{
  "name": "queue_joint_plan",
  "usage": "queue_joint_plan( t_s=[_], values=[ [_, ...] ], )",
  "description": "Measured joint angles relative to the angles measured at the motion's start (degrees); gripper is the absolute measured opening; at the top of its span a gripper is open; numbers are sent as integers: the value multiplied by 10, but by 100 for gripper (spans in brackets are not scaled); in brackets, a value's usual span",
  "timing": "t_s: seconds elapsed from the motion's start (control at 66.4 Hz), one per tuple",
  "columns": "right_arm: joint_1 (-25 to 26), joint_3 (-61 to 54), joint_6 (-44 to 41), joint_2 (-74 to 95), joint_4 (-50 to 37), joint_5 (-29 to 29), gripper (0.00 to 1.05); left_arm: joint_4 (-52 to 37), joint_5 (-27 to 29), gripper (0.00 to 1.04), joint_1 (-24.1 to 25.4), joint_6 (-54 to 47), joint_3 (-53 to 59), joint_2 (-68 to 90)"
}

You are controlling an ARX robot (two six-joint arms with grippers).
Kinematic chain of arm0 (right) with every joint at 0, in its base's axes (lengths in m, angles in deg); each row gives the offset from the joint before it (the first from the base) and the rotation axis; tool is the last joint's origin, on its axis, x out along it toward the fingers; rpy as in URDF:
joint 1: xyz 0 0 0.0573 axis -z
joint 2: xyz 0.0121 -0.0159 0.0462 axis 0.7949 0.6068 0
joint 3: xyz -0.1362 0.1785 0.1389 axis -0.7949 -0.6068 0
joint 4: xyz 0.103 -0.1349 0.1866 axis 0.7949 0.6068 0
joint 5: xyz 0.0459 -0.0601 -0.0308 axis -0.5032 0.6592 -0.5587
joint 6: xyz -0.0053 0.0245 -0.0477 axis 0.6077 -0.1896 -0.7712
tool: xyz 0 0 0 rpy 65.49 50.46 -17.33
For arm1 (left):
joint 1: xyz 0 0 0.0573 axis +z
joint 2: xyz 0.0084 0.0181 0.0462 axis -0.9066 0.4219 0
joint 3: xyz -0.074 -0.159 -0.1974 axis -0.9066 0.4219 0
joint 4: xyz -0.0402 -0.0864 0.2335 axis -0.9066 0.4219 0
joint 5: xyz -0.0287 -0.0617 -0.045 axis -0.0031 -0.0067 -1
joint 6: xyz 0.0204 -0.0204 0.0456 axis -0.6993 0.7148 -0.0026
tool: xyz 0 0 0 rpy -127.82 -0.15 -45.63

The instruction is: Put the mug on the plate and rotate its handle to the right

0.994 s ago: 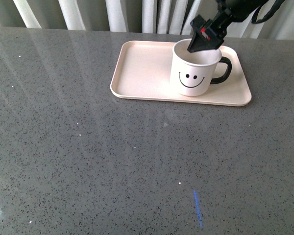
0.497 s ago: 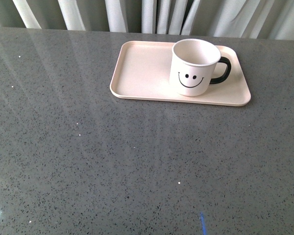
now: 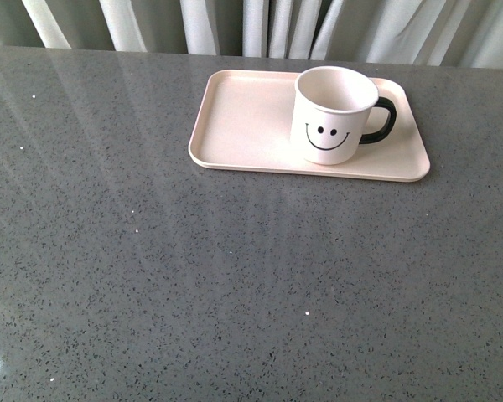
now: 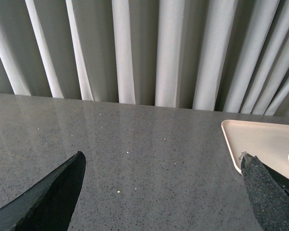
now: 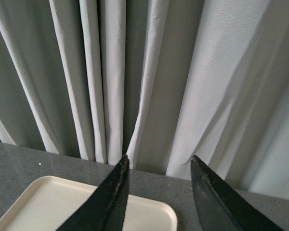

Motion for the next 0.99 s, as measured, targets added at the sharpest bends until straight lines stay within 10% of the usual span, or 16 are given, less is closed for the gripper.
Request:
queue_joint_plan(
  t_s=[0.211, 0.994],
  values=[
    [20, -157, 19, -81, -50, -19, 2, 0, 0, 95, 0, 0, 0, 0],
    [21, -434, 23, -359, -44, -20, 2, 0, 0, 96, 0, 0, 0, 0]
  ],
)
